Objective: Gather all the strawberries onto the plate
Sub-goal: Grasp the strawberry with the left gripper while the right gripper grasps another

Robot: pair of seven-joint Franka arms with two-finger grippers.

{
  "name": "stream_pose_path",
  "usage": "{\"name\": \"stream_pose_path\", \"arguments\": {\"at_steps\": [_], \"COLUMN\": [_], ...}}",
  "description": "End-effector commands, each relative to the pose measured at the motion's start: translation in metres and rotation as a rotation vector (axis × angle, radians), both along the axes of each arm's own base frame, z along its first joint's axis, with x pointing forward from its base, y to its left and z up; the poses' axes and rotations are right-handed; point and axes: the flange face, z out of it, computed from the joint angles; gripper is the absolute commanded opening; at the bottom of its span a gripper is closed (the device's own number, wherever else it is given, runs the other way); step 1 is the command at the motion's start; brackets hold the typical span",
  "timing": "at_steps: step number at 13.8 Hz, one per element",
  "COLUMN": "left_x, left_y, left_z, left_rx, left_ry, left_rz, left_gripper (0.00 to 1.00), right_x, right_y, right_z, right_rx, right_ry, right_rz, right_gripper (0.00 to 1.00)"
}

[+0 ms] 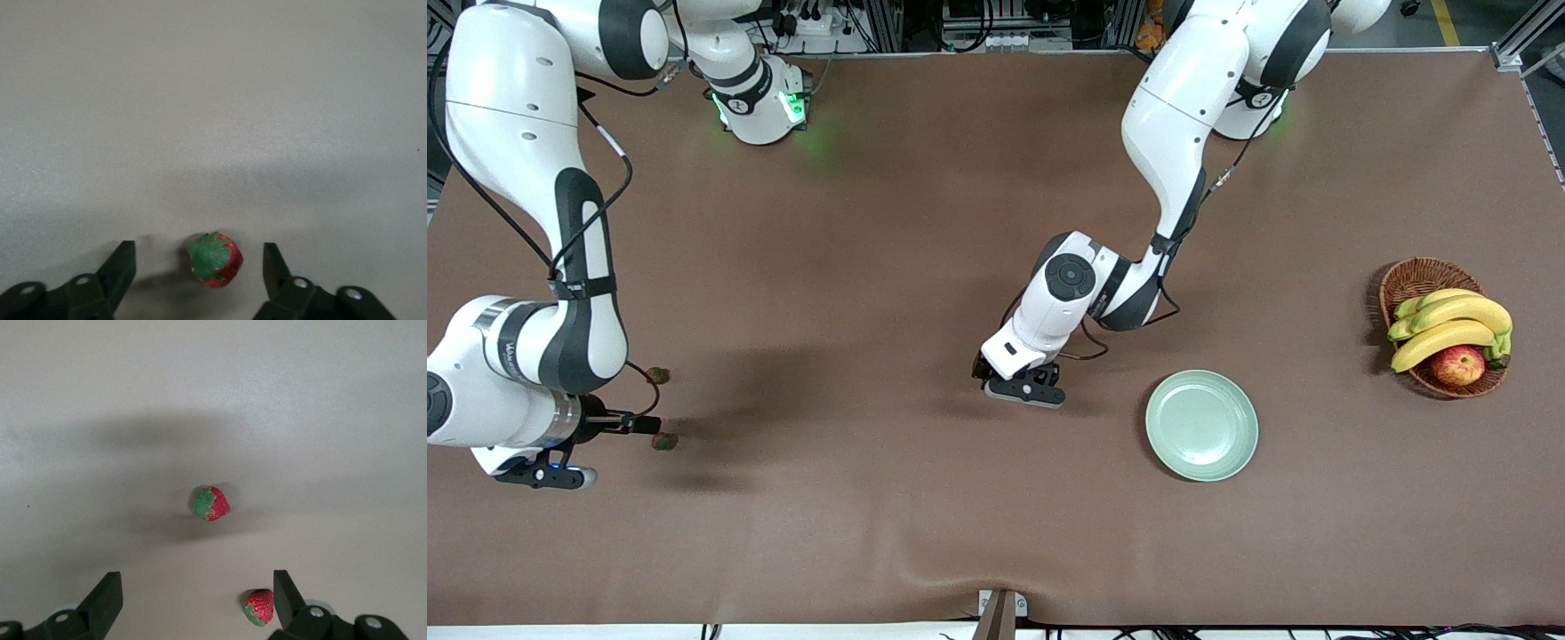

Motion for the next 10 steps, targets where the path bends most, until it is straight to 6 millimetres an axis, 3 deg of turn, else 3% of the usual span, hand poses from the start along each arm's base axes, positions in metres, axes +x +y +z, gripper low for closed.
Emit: {"name": "stream_pose_path", "arguments": {"at_steps": [1,7,10], "left_x": [-0.003,0.001,0.0], "left_y": [-0.013,-0.012,-0.011], "left_z": [0.002,-0.003,-0.007], "left_rx": [-0.022,-0.025,-0.017], "left_ry": [-0.014,-0.063,-0.067], "left_rz": [0.0,-0.038,-0.055], "left_gripper": [0.75,0.7,0.67], "right_x": [-0.001,-0.001,0.002], "right_y": [0.002,0.003,0.0], "right_z": [-0.001,-0.003,-0.017], "right_rx": [0.022,0.023,0.019], "right_ry": [-0.008,-0.006,-0.016], "right_rz": [0.01,0.009,0.003], "right_gripper": [1.0,1.0,1.0]}}
